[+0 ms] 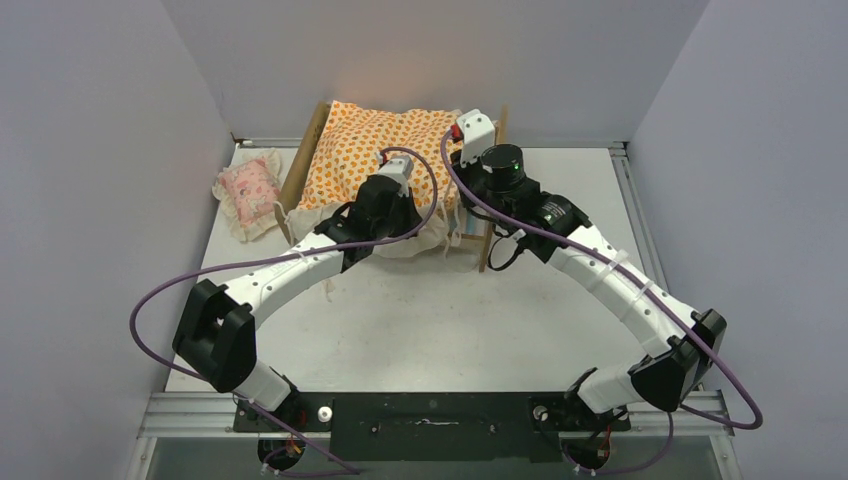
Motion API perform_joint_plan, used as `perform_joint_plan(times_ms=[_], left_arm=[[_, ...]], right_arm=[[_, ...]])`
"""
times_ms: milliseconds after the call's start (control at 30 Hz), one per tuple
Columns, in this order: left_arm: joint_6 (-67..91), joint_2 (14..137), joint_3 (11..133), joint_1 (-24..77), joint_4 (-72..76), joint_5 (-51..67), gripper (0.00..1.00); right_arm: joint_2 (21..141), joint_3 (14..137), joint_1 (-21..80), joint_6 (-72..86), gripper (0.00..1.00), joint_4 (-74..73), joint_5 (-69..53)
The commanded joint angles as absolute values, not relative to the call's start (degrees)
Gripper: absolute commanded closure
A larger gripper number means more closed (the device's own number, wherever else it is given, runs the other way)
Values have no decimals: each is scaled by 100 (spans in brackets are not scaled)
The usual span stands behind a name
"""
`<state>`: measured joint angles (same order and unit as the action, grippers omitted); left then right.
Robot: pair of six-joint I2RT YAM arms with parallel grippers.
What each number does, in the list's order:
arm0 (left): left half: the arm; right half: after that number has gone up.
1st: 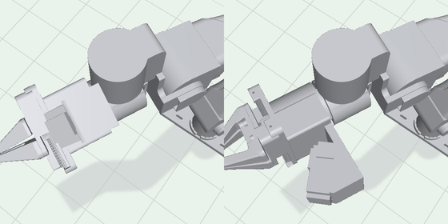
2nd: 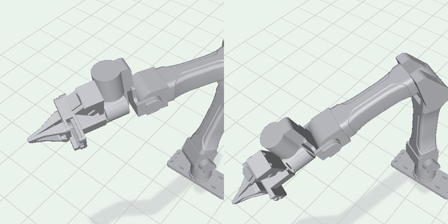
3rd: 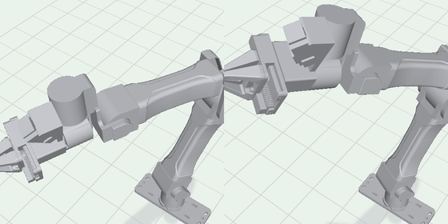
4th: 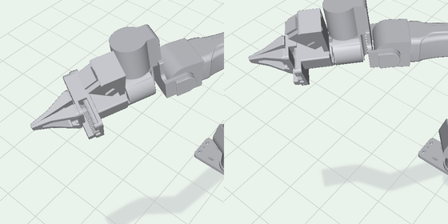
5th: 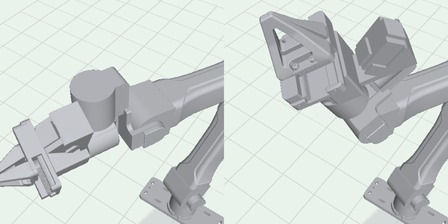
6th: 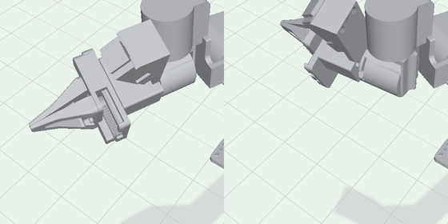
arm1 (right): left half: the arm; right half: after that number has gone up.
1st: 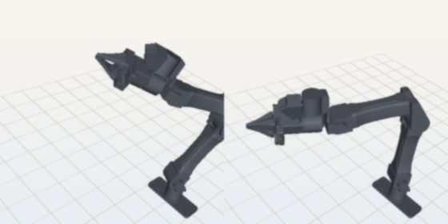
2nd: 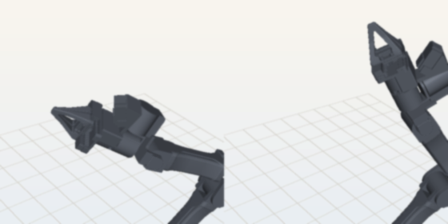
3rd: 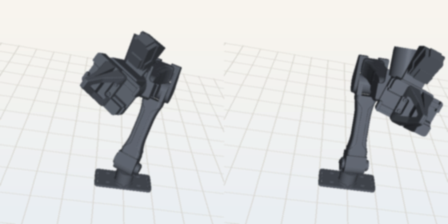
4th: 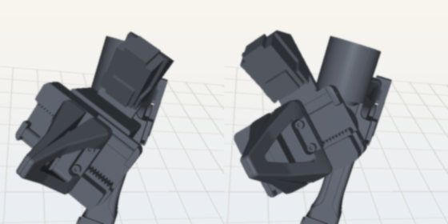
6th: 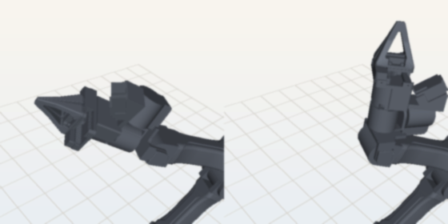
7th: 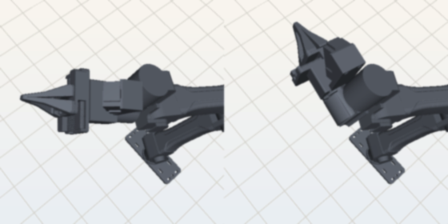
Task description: Set up the pet bed
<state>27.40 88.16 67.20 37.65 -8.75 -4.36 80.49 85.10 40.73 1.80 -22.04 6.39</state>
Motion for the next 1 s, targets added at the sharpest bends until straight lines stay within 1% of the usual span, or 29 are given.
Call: perform_joint_plan(times_ms=[0, 167, 300, 500, 733, 967], left_arm=[[2584, 8603, 6660, 3718, -649, -518, 100], [2576, 8552, 6638, 3712, -562, -437, 100], [2541, 8569, 6700, 3712, -546, -402, 100], [2540, 8635, 6799, 3715, -527, -295, 100], [2566, 8729, 6863, 3711, -497, -228, 100], [2600, 8774, 6875, 3716, -444, -176, 100]], right_arm=[[8207, 8817, 4306, -572, 95, -2446, 1672], [8108, 8534, 4320, -1421, 95, -1700, 1648], [8199, 8738, 4318, -2079, 95, -1520, 1713], [8271, 8750, 4320, -2710, 95, -1507, 2562], [8119, 8255, 4325, -2706, 95, -1231, 2763], [7919, 8070, 4331, -2889, 95, -797, 3171]])
